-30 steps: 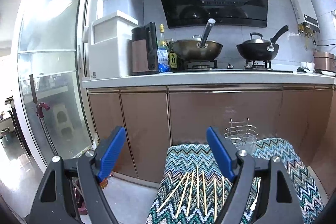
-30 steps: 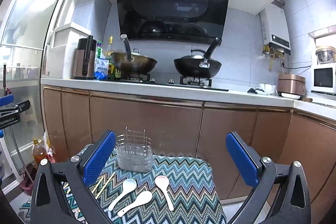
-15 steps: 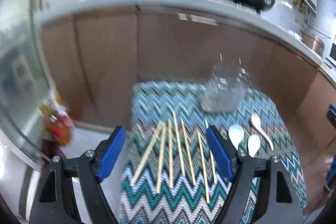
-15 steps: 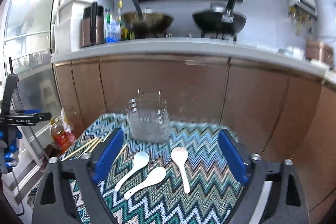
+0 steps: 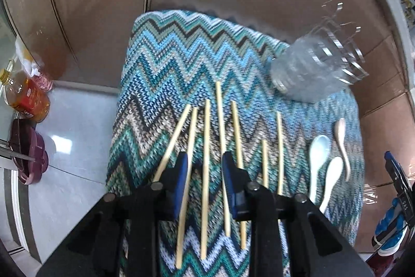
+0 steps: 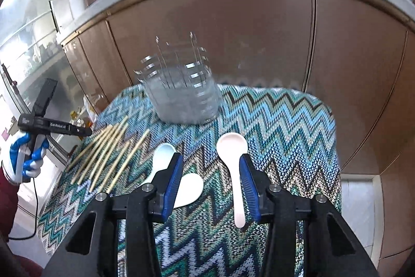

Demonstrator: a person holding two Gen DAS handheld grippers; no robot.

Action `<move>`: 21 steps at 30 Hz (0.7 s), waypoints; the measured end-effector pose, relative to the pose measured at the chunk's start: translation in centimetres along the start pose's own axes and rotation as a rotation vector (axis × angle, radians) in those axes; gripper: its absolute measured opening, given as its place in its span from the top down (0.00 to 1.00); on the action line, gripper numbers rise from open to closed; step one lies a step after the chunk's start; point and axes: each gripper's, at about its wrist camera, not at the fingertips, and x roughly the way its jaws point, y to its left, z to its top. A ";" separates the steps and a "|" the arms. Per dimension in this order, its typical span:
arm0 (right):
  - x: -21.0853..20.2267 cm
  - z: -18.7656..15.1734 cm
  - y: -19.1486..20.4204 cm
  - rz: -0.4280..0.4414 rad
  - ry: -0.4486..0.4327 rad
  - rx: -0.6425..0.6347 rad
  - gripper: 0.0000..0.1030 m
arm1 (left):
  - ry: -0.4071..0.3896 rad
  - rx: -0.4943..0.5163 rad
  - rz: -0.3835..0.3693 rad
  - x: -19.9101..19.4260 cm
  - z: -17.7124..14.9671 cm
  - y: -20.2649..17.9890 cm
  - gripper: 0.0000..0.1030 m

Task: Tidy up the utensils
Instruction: 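Grasp a bamboo chopstick with the left tool while the right tool grasps a white ceramic spoon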

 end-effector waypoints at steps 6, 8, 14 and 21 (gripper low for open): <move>1.7 -0.2 -0.9 0.018 0.047 0.000 0.57 | 0.039 -0.006 0.036 2.3 1.4 0.2 0.78; 2.1 -0.4 -1.0 0.022 0.058 0.001 0.57 | 0.054 -0.001 0.047 3.0 1.7 0.2 0.80; 2.7 -0.8 -1.2 0.061 0.091 0.017 0.57 | 0.096 0.005 0.090 4.7 2.2 0.3 0.88; 4.5 -1.8 -1.3 0.186 0.182 0.101 0.57 | 0.136 0.010 0.117 5.9 3.1 0.4 0.90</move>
